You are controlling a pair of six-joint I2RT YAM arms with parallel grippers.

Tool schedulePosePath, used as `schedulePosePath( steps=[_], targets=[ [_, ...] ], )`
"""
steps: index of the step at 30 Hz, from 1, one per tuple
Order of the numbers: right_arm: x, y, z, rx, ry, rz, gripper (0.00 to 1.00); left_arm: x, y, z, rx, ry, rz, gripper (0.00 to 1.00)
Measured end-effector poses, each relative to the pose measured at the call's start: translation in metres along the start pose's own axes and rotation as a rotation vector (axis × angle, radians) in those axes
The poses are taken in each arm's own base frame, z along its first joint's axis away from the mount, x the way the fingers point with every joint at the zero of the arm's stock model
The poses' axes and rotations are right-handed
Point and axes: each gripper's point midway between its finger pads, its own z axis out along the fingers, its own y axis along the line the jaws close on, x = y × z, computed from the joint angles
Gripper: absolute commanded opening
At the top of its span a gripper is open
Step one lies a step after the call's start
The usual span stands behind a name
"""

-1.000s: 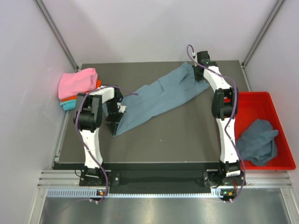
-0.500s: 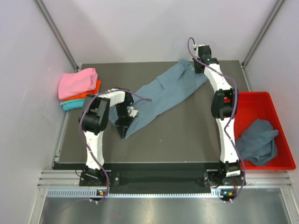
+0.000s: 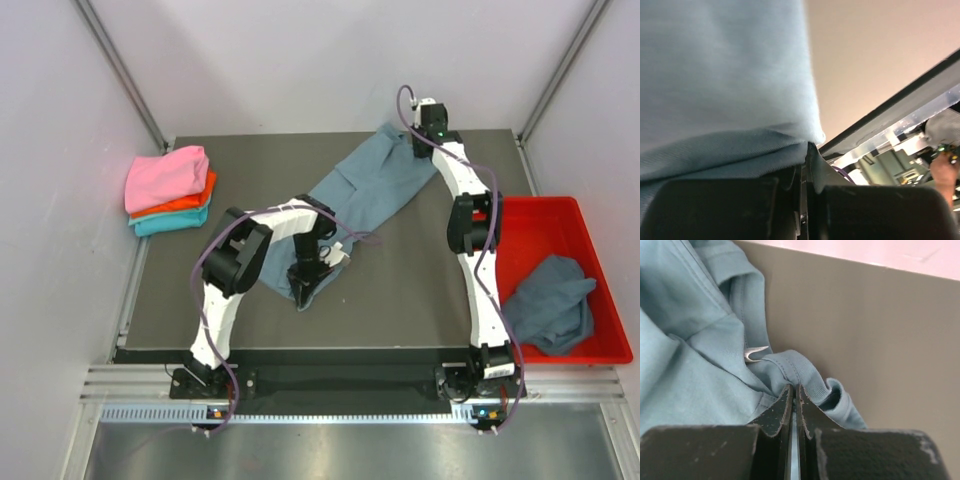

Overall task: Fold and stack the t-shirts
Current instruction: Fold the tshirt

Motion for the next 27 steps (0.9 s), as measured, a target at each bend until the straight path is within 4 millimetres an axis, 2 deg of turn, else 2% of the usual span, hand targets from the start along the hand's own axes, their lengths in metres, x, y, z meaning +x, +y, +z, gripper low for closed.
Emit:
schedulePosePath(
  steps=[4, 5, 6, 9, 11, 12, 15, 16, 17, 19, 22, 25, 27],
  targets=[
    [0.004, 0.0, 0.003, 0.003, 0.007, -0.002, 0.03, -0.003, -0.011, 0.003, 0.01, 0.005, 0.07, 0.0],
    [0.003, -0.001, 0.003, 0.007, 0.004, -0.001, 0.07, -0.003, -0.013, 0.004, 0.009, 0.008, 0.086, 0.0],
    [0.001, -0.002, 0.002, 0.013, -0.001, 0.0, 0.2, -0.003, -0.014, 0.005, 0.007, 0.013, 0.101, 0.0],
    [-0.005, -0.007, 0.0, 0.037, -0.015, 0.005, 0.31, 0.002, -0.018, 0.011, 0.011, 0.034, 0.128, 0.0],
    [-0.006, -0.009, -0.005, 0.041, -0.01, 0.011, 0.34, 0.012, -0.019, 0.018, 0.017, 0.066, 0.124, 0.13],
    [-0.005, -0.01, -0.011, 0.039, 0.001, 0.017, 0.34, 0.017, -0.019, 0.02, 0.02, 0.078, 0.122, 0.31],
    [-0.006, -0.012, -0.032, 0.014, 0.026, 0.052, 0.35, 0.023, -0.019, 0.018, 0.012, 0.089, 0.121, 0.48],
    [-0.008, -0.011, -0.043, -0.004, 0.033, 0.072, 0.35, 0.023, -0.019, 0.015, 0.003, 0.08, 0.122, 0.61],
    [-0.012, -0.012, -0.052, -0.015, 0.032, 0.092, 0.35, 0.023, -0.019, 0.012, -0.007, 0.068, 0.13, 0.64],
    [-0.018, -0.014, -0.069, -0.034, 0.03, 0.126, 0.35, 0.022, -0.02, 0.0, -0.034, 0.033, 0.129, 0.64],
    [-0.022, -0.018, -0.089, -0.059, 0.029, 0.181, 0.34, 0.01, -0.021, -0.025, -0.095, -0.047, 0.152, 0.63],
    [-0.01, -0.018, -0.091, -0.087, 0.063, 0.232, 0.31, -0.013, -0.025, -0.055, -0.15, -0.154, 0.176, 0.61],
    [0.008, -0.015, -0.087, -0.109, 0.112, 0.266, 0.31, -0.027, -0.028, -0.071, -0.169, -0.218, 0.191, 0.58]
  ],
)
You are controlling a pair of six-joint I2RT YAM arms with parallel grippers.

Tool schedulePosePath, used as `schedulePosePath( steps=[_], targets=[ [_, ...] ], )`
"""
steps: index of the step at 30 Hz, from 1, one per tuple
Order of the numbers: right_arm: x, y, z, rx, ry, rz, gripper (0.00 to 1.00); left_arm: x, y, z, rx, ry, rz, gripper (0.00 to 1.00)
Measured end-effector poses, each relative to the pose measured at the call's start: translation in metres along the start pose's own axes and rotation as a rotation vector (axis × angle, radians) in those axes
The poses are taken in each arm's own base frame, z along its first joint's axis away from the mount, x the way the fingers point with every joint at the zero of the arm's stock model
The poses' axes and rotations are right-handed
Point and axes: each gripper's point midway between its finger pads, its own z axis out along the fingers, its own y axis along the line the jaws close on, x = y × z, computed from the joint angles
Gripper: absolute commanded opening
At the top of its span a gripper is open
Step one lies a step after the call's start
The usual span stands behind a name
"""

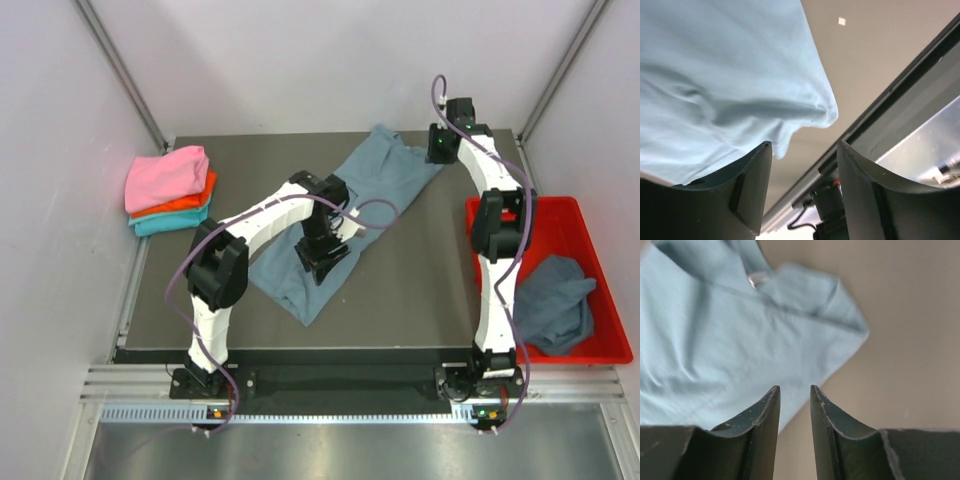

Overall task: Fold and stack the t-shirts
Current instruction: Fold the tshirt

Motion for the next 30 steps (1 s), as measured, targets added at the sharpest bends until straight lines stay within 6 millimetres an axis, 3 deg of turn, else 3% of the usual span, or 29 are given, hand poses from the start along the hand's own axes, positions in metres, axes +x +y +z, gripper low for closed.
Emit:
schedulePosePath(
  steps=[4, 9, 14, 21, 25, 30],
  targets=[
    [0.036, -0.004, 0.012, -0.032, 0.11, 0.067, 0.31, -0.018, 0.001, -0.011, -0.016, -0.055, 0.003, 0.57],
    [0.058, -0.001, 0.023, -0.065, 0.178, 0.132, 0.31, -0.018, 0.004, 0.009, 0.026, -0.004, -0.02, 0.57],
    [0.068, 0.001, 0.03, -0.081, 0.203, 0.158, 0.31, -0.015, 0.003, 0.028, 0.071, 0.045, -0.039, 0.57],
    [0.074, 0.001, 0.035, -0.079, 0.217, 0.176, 0.3, -0.015, -0.007, 0.037, 0.12, 0.061, -0.037, 0.58],
    [0.075, -0.001, 0.037, -0.068, 0.218, 0.173, 0.15, -0.011, -0.016, 0.048, 0.147, 0.099, -0.03, 0.58],
    [0.071, -0.004, 0.042, -0.06, 0.209, 0.175, 0.15, -0.001, -0.022, 0.073, 0.187, 0.198, -0.065, 0.58]
  ],
)
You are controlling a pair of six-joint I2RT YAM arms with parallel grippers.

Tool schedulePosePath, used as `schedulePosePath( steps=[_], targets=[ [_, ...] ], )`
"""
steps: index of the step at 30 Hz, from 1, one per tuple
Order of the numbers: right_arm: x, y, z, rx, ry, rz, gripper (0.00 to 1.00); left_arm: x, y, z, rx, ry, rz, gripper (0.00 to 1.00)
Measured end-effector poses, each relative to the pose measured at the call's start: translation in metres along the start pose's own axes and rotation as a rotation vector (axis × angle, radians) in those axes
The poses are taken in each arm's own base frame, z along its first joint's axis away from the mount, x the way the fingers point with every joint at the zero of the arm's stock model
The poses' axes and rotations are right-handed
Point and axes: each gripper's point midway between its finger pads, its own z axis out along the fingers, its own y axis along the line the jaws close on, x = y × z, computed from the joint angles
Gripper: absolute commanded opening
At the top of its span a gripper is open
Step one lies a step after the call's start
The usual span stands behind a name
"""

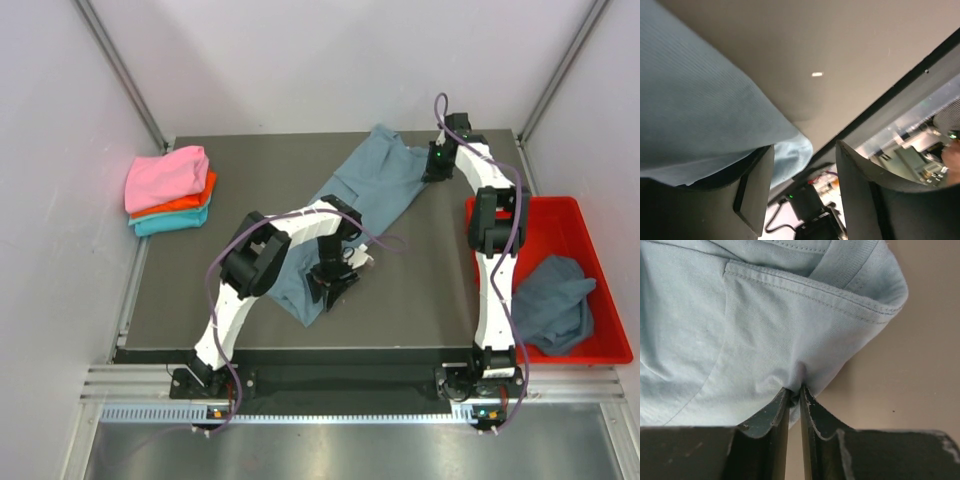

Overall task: Fold and stack the t-shirts
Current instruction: Fold the tshirt

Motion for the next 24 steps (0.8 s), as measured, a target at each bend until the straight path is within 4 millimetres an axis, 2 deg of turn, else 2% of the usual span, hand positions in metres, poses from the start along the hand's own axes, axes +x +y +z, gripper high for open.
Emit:
schedulePosePath(
  steps=[3, 6, 7, 9, 10, 13, 14, 17, 24],
  targets=[
    [0.0, -0.001, 0.001, 0.0, 0.0, 0.001, 0.18, 0.004, -0.002, 0.001, 0.011, 0.02, -0.024, 0.58],
    [-0.003, -0.001, 0.002, -0.001, -0.005, 0.0, 0.19, 0.005, -0.002, 0.002, 0.009, 0.027, -0.046, 0.5],
    [-0.003, 0.0, 0.003, -0.002, -0.008, 0.0, 0.19, 0.005, -0.001, 0.003, 0.005, 0.032, -0.053, 0.43],
    [-0.005, -0.001, 0.003, -0.002, -0.01, 0.0, 0.19, 0.007, 0.002, 0.006, -0.005, 0.049, -0.07, 0.39],
    [-0.006, -0.001, 0.004, -0.001, -0.012, 0.0, 0.2, 0.009, 0.003, 0.007, -0.007, 0.062, -0.081, 0.31],
    [-0.01, -0.001, 0.005, 0.004, -0.023, -0.002, 0.2, 0.015, 0.005, 0.013, -0.025, 0.106, -0.11, 0.26],
    [-0.01, -0.002, 0.006, 0.007, -0.024, -0.002, 0.19, 0.018, 0.005, 0.014, -0.03, 0.124, -0.118, 0.15],
    [-0.013, -0.003, 0.007, 0.012, -0.032, -0.004, 0.13, 0.022, 0.007, 0.016, -0.057, 0.155, -0.115, 0.0],
    [-0.017, -0.005, 0.01, 0.021, -0.043, -0.015, 0.0, 0.02, 0.006, 0.017, -0.09, 0.168, -0.091, 0.0]
  ],
)
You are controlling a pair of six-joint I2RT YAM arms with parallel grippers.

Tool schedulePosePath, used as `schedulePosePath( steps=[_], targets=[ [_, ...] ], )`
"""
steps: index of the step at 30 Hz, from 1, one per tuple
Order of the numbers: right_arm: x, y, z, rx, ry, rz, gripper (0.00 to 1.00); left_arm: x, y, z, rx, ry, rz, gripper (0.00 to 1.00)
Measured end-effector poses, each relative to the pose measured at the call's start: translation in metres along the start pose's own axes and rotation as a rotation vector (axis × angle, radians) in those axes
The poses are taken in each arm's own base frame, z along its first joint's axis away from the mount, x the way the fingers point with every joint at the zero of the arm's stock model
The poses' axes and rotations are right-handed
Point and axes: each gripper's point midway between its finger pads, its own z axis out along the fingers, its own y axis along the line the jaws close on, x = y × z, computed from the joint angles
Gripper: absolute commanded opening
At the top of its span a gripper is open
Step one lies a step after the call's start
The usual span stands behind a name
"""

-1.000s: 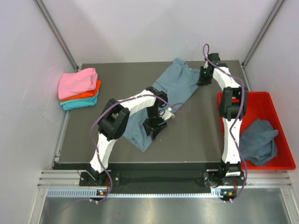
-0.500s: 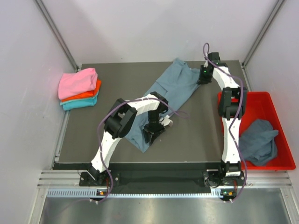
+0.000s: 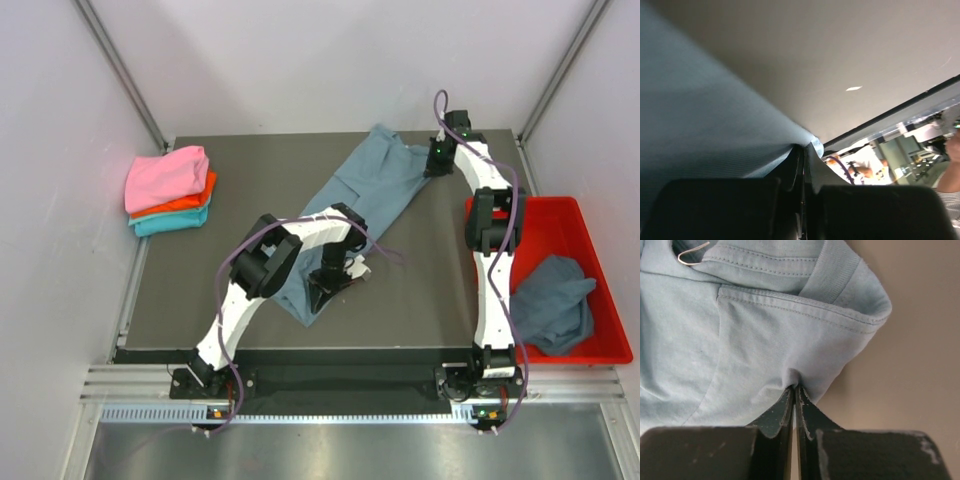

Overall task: Fold and stack the t-shirts
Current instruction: Fold the tshirt

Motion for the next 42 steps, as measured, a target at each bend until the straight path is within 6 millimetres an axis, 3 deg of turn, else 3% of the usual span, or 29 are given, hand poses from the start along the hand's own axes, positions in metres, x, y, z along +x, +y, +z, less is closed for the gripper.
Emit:
schedulePosePath(
  steps=[6, 11, 24, 34, 36, 37, 38, 41, 42],
  targets=[
    [-0.009, 0.001, 0.005, -0.005, -0.024, -0.012, 0.0, -0.004, -0.009, 0.002, -0.067, 0.024, 0.055, 0.0],
    [-0.017, 0.002, 0.008, -0.01, -0.047, -0.024, 0.0, -0.016, -0.03, 0.005, -0.121, 0.042, 0.139, 0.0],
    [-0.043, 0.005, 0.023, -0.025, -0.137, -0.043, 0.0, -0.084, -0.11, 0.006, -0.186, -0.128, 0.413, 0.0],
    [-0.054, 0.02, 0.026, -0.078, -0.182, -0.049, 0.0, -0.099, -0.121, 0.003, -0.202, -0.157, 0.436, 0.0],
    [-0.054, 0.024, 0.028, -0.09, -0.184, -0.049, 0.04, -0.1, -0.122, 0.002, -0.217, -0.161, 0.445, 0.16],
    [-0.054, 0.026, 0.028, -0.093, -0.183, -0.049, 0.14, -0.102, -0.123, 0.002, -0.223, -0.166, 0.449, 0.26],
    [-0.054, 0.027, 0.028, -0.096, -0.184, -0.046, 0.22, -0.103, -0.125, 0.001, -0.228, -0.172, 0.459, 0.47],
    [-0.058, 0.028, 0.027, -0.104, -0.201, -0.054, 0.47, -0.104, -0.13, -0.001, -0.253, -0.186, 0.473, 0.56],
    [-0.06, 0.026, 0.026, -0.104, -0.206, -0.054, 0.5, -0.105, -0.13, -0.003, -0.263, -0.193, 0.476, 0.57]
  ],
)
